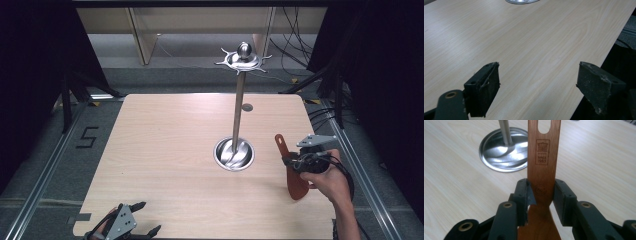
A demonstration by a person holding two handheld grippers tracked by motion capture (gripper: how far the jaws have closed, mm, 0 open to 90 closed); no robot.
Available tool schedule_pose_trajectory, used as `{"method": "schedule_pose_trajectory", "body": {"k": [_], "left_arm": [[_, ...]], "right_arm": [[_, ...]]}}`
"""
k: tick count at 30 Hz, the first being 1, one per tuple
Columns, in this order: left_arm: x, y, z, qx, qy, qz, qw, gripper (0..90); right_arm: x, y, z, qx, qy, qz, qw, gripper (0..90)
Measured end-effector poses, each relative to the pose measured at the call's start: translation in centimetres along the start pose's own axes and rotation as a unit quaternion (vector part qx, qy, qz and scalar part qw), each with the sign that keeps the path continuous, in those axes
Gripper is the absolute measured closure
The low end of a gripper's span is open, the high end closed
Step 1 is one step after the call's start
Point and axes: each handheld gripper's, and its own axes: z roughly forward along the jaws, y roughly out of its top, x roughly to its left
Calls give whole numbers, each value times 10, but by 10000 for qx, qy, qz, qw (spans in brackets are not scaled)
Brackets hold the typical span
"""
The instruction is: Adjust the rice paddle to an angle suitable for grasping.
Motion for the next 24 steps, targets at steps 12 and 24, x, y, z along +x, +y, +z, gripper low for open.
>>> {"method": "schedule_pose_trajectory", "body": {"k": [12, 24], "left_arm": [[0, 0, 0, 19, -3, 3, 10000, 177], [0, 0, 0, 12, -1, 11, 10000, 177]], "right_arm": [[-3, 6, -29, -766, -4, 181, 9969, 671], [6, 18, -40, -1234, 74, 27, 9923, 671]]}}
